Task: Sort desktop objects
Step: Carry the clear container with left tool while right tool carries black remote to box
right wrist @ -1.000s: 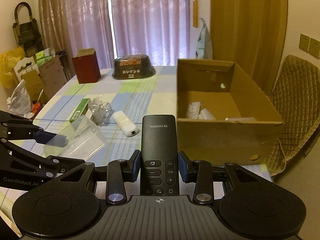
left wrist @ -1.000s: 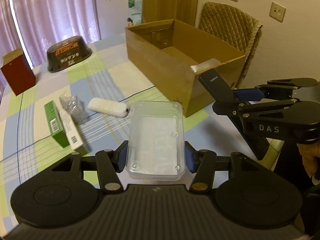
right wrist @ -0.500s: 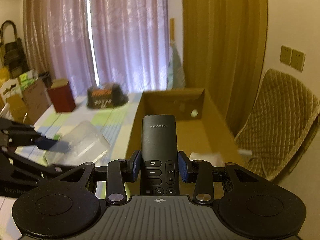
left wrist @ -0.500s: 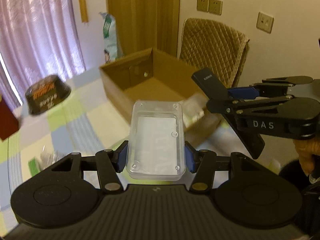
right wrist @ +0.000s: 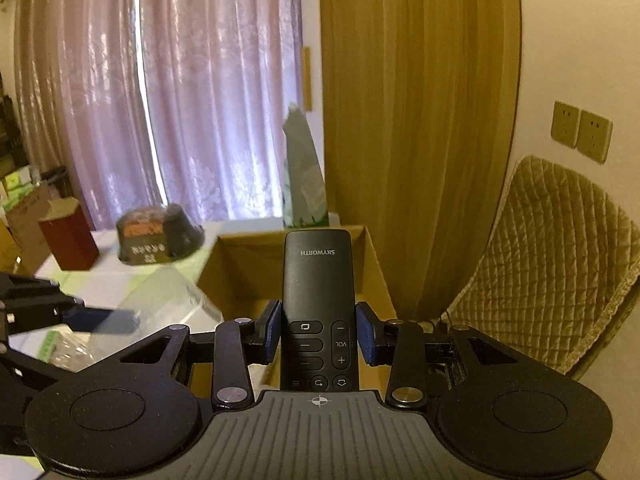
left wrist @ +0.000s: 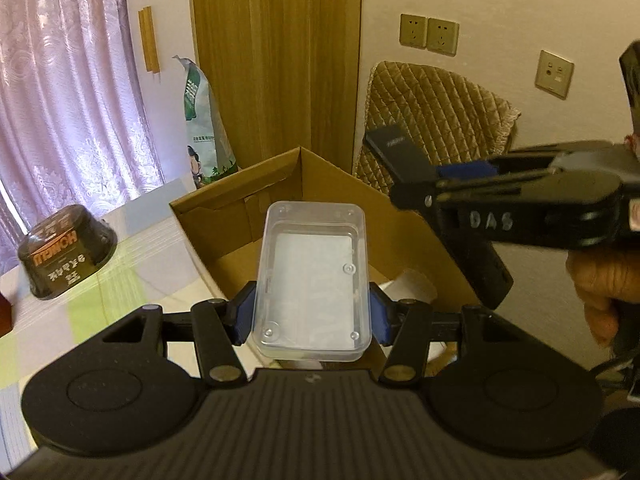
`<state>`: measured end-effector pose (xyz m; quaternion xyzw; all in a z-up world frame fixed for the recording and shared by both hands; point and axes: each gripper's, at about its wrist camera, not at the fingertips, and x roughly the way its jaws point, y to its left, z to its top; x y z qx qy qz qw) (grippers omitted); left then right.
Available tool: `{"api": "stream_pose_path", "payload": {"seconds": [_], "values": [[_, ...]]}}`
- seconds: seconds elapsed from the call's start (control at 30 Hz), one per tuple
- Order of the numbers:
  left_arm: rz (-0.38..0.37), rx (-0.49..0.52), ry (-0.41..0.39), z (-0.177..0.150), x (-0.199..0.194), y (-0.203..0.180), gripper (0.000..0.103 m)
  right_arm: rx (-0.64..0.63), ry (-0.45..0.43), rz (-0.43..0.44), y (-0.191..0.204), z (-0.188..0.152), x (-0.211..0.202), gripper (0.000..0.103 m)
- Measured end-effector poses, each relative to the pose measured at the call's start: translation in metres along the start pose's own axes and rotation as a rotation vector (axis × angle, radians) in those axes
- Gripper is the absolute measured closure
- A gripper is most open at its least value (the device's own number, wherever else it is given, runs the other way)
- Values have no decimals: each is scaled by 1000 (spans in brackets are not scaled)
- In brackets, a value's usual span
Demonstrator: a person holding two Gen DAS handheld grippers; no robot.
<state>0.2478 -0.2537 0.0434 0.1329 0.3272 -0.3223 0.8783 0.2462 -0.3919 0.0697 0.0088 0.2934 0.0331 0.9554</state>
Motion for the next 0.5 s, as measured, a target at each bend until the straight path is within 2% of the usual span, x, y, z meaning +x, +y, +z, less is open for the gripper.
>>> {"api": "stream_pose_path", "payload": {"seconds": [0.27,0.5], "values": [[-7,35,24,-2,36,-2,52,25,55,-11,-16,-17,26,65],[-12,62,30,-3,51,-5,52,37,80,-9,-20,-26,40,65]]}}
